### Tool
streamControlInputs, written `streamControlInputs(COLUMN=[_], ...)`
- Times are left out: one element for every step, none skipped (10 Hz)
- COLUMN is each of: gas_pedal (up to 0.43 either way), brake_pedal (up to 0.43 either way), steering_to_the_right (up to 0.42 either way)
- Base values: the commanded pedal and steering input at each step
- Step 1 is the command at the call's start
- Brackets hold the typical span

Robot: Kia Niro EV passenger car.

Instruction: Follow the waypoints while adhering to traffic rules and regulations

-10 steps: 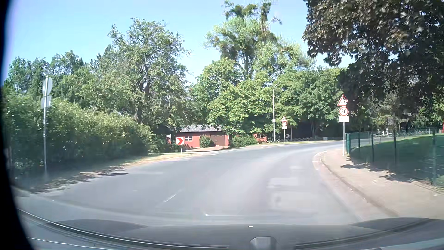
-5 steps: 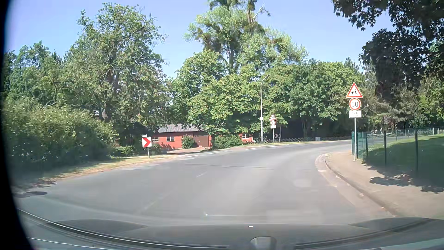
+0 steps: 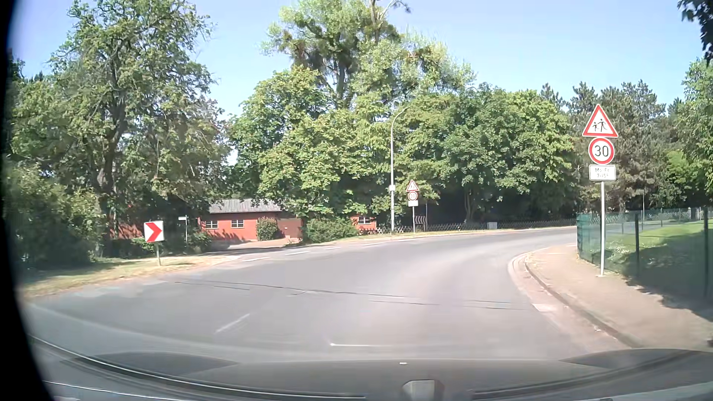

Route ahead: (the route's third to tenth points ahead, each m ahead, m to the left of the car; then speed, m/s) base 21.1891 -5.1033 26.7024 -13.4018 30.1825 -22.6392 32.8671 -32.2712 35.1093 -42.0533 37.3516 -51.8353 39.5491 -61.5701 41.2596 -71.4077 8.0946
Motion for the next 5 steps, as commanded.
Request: streamControlInputs(gas_pedal=[0.11,0.11,0.11,0.11,0.098], brake_pedal=[0.006,0.006,0.006,0.006,0.006], steering_to_the_right=[0.075,0.074,0.074,0.074,0.075])
